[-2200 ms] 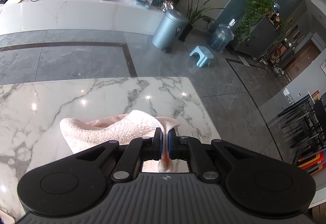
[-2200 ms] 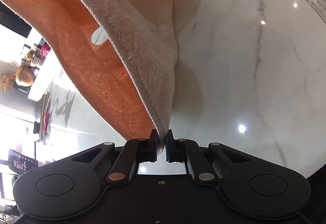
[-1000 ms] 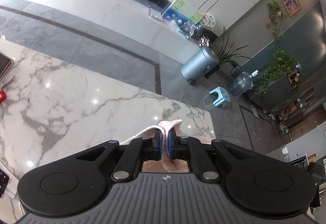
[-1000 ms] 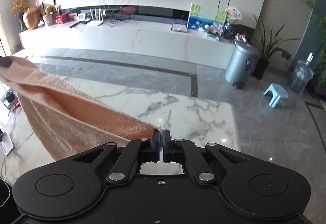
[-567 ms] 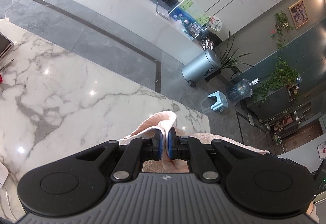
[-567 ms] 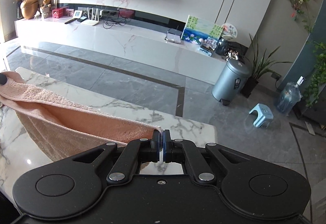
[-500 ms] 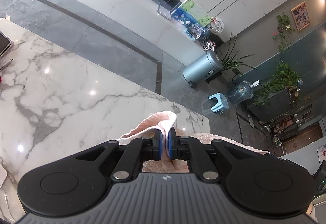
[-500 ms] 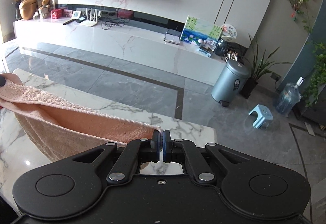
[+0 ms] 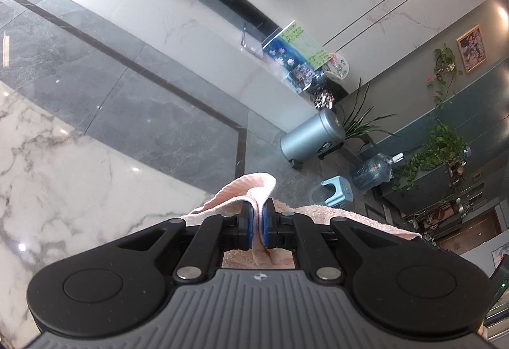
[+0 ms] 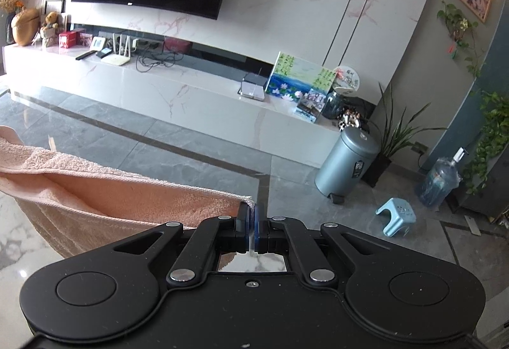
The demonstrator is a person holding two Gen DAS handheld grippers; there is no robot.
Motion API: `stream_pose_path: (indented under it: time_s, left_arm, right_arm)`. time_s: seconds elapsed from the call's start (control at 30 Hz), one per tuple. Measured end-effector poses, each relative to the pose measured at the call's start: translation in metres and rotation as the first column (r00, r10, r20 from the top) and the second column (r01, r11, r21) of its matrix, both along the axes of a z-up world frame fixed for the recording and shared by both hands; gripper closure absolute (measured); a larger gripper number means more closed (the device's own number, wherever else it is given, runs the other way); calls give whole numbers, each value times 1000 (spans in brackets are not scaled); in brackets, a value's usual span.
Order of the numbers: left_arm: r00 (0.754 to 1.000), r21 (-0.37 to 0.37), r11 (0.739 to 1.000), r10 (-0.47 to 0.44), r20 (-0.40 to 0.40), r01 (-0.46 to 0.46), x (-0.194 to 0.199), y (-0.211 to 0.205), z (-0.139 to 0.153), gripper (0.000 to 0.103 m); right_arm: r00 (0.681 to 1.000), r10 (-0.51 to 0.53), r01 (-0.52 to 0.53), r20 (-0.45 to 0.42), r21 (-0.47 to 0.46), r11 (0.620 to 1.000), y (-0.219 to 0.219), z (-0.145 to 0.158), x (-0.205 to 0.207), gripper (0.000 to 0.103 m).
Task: Fold towel
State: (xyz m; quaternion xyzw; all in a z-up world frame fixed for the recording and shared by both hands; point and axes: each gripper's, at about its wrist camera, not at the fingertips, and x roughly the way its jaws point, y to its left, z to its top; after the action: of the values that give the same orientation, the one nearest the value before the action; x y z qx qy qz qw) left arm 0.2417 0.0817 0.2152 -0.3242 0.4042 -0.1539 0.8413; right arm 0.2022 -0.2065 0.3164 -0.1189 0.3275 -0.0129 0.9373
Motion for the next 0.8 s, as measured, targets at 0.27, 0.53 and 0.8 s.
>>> stream_pose_path:
  time_s: [0.27, 0.53, 0.8]
  left_arm:
    - [993, 16, 1000, -14, -113, 16, -25, 5, -73, 98]
    - [950, -11, 999, -40, -310, 38, -107, 2, -172, 98]
    - [912, -4, 1000, -21, -409, 22, -169, 14, -226, 98]
  right_arm:
    - [991, 64, -60, -120, 37, 998, -1, -59, -11, 102]
    - [933, 144, -137, -330, 45, 990, 28, -156, -87, 102]
    - [872, 143, -92, -468, 131, 987, 34, -229, -169, 102]
